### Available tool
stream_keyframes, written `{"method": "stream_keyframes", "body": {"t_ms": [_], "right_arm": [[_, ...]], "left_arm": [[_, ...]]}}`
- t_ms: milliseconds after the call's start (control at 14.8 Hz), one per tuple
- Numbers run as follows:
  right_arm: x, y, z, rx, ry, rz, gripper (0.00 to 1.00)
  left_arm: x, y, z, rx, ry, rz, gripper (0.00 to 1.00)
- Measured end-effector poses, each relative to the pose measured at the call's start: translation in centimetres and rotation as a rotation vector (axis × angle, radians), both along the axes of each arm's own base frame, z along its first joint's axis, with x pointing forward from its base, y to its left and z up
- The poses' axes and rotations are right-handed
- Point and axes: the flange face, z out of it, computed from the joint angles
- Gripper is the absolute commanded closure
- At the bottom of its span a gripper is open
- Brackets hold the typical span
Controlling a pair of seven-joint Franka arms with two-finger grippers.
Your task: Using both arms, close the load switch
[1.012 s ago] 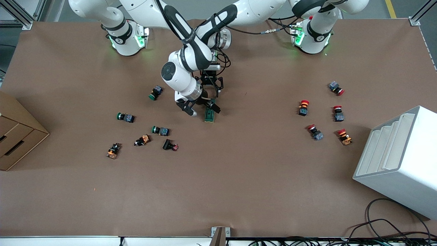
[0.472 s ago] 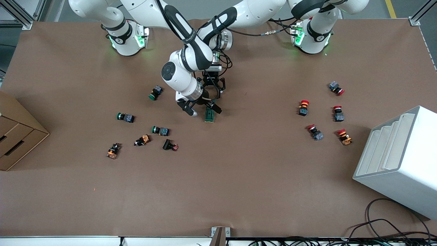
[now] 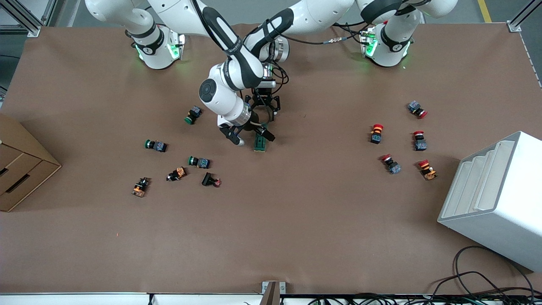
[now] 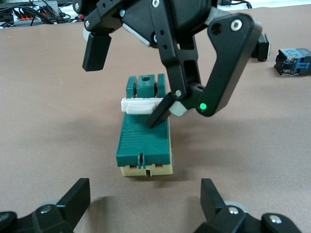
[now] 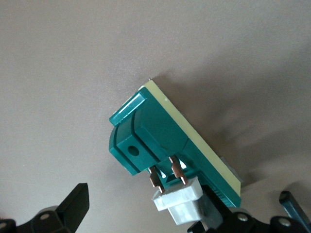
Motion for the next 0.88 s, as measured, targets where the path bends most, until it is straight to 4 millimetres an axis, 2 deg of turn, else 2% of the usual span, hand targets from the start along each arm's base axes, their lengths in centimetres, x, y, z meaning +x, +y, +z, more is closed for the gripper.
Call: {"method": "stream_keyframes", "body": {"t_ms": [135,472,877], "right_arm": [[0.4,-0.1,0.3,0.008,0.011,0.000,0.00],[3.3,0.1,2.6,0.046,-0.048,-0.035,0.00],[3.7,0.1,2.7,0.043,-0.062,-0.022,0.00]], "left_arm": [[0.0,0.0,0.0,-0.006,0.000,0.004,0.00],[-0.1,0.1,-0.1,-0.032,0.003,0.019,0.00],[-0.1,0.1,-0.1,-0.033,0.003,0.020,0.00]]}}
